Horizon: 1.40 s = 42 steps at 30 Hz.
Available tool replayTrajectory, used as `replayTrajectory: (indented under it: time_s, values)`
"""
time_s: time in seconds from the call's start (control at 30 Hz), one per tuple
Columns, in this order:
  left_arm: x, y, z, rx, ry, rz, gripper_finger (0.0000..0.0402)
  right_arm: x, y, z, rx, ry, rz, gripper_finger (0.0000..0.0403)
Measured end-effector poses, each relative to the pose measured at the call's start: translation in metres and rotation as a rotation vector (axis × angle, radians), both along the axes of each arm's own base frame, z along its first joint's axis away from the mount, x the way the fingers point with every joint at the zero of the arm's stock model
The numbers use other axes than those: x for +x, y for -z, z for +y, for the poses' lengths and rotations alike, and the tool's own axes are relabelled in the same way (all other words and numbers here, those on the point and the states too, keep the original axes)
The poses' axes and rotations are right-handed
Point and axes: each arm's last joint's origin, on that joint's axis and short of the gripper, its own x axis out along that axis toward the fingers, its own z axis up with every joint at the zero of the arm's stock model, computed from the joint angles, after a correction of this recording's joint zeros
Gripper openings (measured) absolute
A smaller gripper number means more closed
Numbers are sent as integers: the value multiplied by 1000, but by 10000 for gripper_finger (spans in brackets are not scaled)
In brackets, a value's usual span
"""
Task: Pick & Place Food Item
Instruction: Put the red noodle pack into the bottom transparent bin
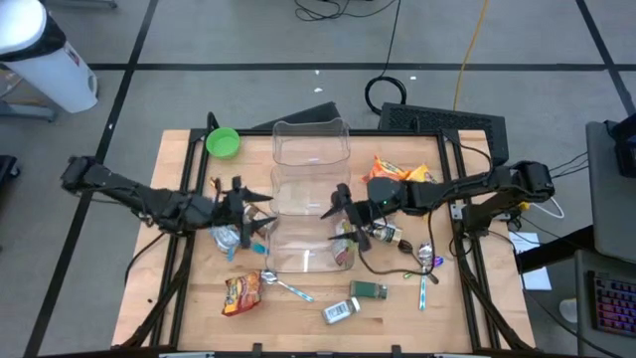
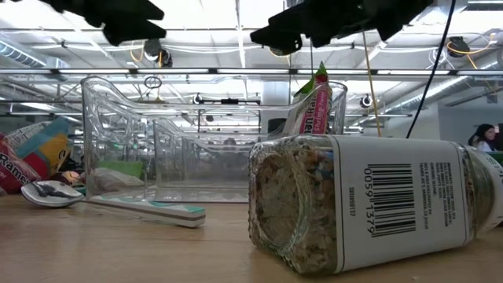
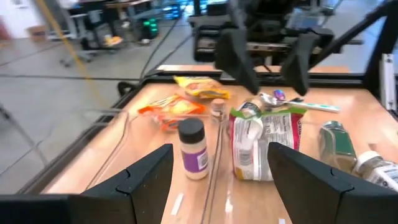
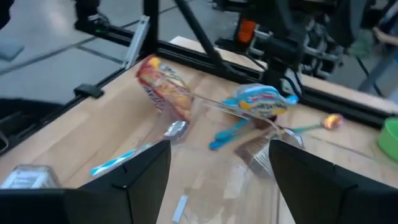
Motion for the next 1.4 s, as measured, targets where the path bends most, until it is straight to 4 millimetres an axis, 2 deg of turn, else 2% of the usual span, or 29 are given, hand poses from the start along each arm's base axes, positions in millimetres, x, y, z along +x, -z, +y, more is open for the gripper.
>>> replayTrajectory:
  time_s: [0.27, 0.47, 0.63, 0.8, 0.97, 1.07, 1.27, 1.4]
  values:
    - [-21, 3, -42, -62, -76, -35, 266, -18, 31, 5, -41, -22, -160, 263]
    - [-38, 1, -64, -171, -64, -84, 266, -40, 63, 3, -59, 73, -179, 263]
    - [-43, -12, -81, -258, -48, -82, 266, -56, 77, 4, -60, 112, -216, 263]
    - [-33, -38, -103, -295, -44, -30, 266, -62, 79, 4, -50, 119, -259, 263]
    - [-15, -58, -129, -348, -84, 128, 266, -62, 77, 3, -57, 121, -287, 263]
    - [-3, -60, -141, -408, -182, 320, 259, -62, 76, 3, -66, 120, -297, 263]
    - [17, -38, -160, -474, -525, 757, 217, -62, 73, 3, -84, 118, -326, 263]
    - [28, -19, -173, -476, -620, 800, 193, -62, 72, 3, -89, 118, -341, 263]
